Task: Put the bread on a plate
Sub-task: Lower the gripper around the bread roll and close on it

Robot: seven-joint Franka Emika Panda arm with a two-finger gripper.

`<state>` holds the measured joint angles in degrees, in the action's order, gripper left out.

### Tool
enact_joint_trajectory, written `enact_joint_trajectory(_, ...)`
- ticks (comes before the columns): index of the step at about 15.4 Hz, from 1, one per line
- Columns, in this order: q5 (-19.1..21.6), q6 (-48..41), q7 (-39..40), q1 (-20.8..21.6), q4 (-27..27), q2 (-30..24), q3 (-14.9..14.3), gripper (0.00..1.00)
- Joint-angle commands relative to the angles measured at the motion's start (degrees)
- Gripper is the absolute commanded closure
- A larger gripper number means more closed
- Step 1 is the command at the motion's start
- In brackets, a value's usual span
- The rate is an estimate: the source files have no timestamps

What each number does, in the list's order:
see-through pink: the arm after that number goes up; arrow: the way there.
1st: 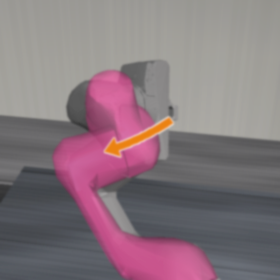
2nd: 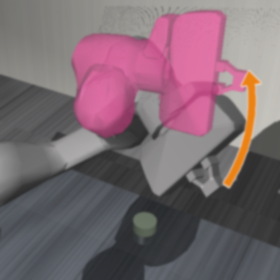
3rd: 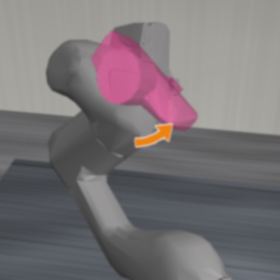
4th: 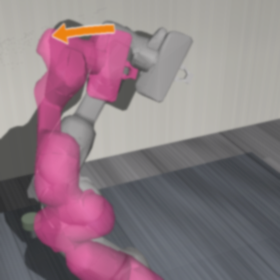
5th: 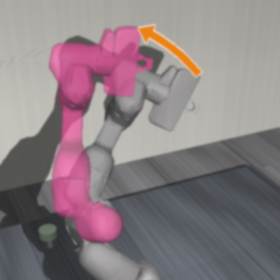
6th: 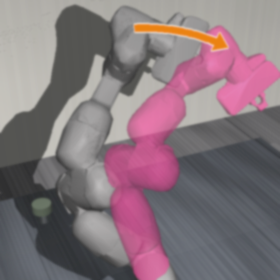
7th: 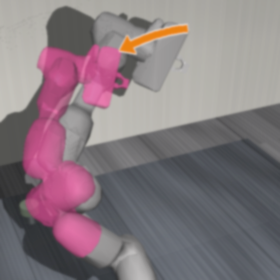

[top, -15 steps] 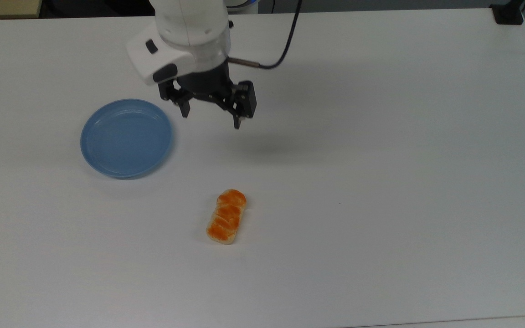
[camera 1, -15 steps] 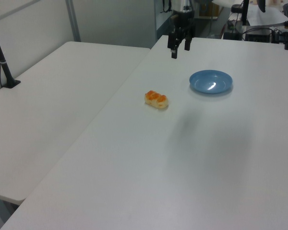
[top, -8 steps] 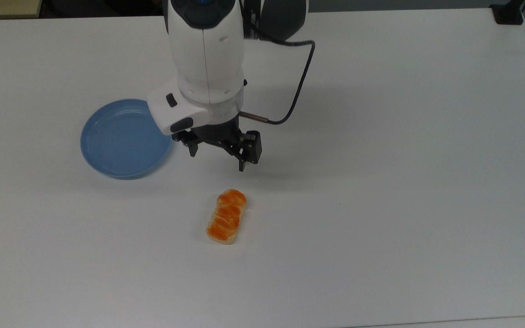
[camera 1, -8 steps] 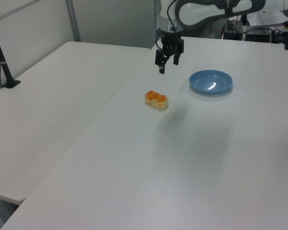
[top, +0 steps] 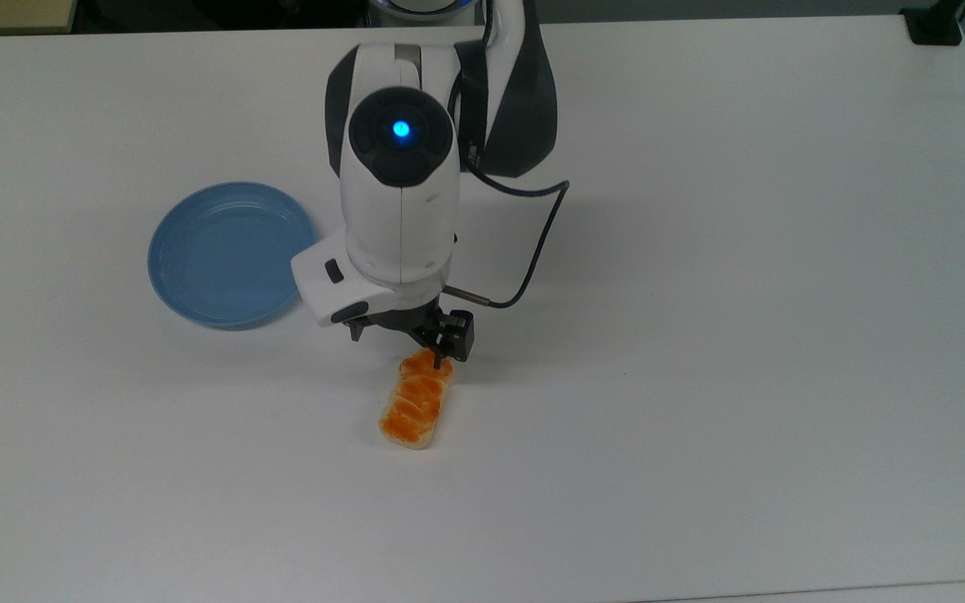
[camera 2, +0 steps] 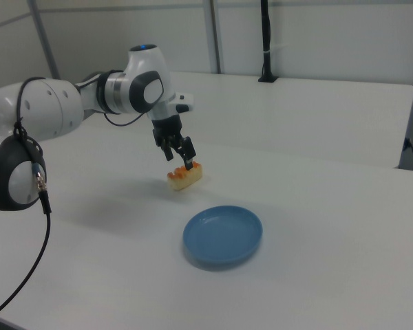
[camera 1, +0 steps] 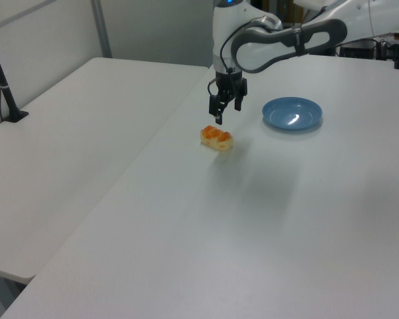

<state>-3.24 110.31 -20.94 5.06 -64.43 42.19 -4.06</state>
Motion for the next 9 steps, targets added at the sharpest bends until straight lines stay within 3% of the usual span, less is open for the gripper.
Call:
enact_joint_trajectory(1, -0.8, 1.74, -2.52, 1.97, 1.86, 2.72, -1.57, 0.01)
enact_joint_trajectory(9, -1.41, 3.76, -5.33, 2.41, 1.86, 5.18, -1.13, 0.02)
